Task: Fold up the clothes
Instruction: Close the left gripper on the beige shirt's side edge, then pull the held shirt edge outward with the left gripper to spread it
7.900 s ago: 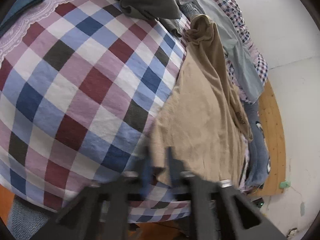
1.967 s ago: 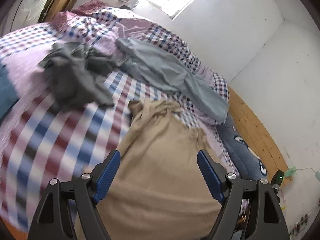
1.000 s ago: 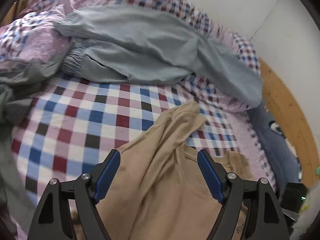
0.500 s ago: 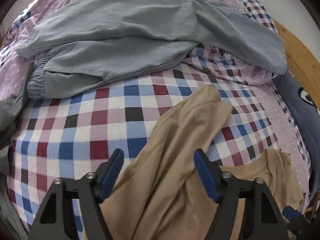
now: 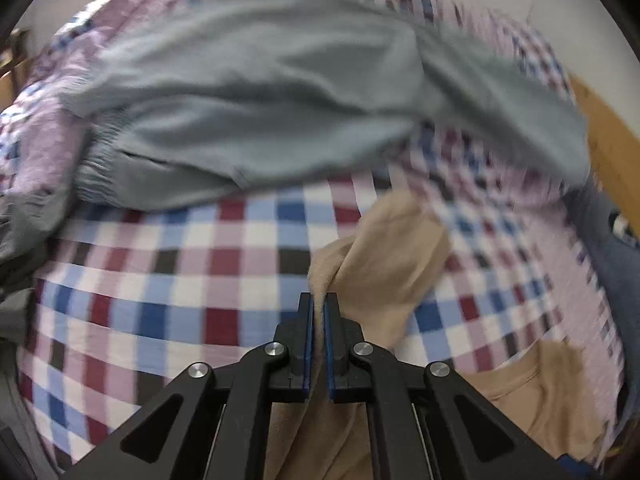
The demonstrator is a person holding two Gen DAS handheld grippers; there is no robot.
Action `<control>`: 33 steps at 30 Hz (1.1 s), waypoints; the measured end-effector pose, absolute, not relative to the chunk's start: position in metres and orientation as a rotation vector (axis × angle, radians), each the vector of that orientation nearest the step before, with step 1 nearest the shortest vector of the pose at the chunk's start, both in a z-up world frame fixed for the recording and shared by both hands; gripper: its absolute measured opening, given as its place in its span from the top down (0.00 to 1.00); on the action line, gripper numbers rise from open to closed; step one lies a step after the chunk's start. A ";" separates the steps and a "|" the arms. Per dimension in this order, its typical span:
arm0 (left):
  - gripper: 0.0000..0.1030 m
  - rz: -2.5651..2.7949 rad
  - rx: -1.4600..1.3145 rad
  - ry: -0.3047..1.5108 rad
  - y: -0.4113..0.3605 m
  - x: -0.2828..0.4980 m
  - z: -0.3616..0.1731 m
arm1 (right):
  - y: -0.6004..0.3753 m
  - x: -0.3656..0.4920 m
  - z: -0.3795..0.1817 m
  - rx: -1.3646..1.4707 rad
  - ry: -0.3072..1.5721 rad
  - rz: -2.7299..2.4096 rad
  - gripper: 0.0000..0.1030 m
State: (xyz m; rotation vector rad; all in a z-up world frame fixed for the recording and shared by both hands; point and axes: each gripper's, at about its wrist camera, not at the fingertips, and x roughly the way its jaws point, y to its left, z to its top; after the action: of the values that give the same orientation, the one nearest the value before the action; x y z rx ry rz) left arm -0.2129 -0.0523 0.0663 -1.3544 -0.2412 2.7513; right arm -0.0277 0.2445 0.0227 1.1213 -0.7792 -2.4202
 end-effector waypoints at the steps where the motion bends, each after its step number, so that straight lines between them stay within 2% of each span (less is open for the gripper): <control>1: 0.96 2.772 -1.329 -0.269 -0.060 -0.209 0.073 | 0.244 -0.028 0.023 1.119 -0.775 -2.422 0.58; 6: 0.97 2.870 -1.198 -0.410 -0.099 -0.192 0.107 | 0.244 -0.027 0.023 1.122 -0.777 -2.418 0.58; 18: 0.97 3.243 -0.932 -0.739 -0.298 -0.089 0.202 | 0.240 -0.027 0.023 1.126 -0.734 -2.421 0.58; 23: 0.97 3.359 -0.905 -0.864 -0.358 -0.043 0.210 | 0.239 -0.027 0.021 1.137 -0.719 -2.427 0.58; 29: 0.97 3.450 -0.861 -1.066 -0.391 0.001 0.195 | 0.235 -0.029 0.018 1.155 -0.688 -2.431 0.58; 30: 0.95 3.440 -0.915 -1.083 -0.396 -0.001 0.185 | 0.234 -0.029 0.017 1.157 -0.685 -2.430 0.58; 32: 0.82 3.329 -1.098 -1.130 -0.407 -0.012 0.160 | 0.232 -0.029 0.017 1.162 -0.671 -2.432 0.58; 33: 0.71 3.253 -1.146 -1.195 -0.414 -0.013 0.146 | 0.231 -0.029 0.016 1.165 -0.663 -2.432 0.58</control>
State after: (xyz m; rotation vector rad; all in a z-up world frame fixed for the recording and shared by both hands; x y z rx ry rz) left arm -0.0129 -0.4139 0.1458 -1.1463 -1.1954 3.2532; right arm -0.0291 0.2313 0.0161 1.1648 -0.6634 -2.4321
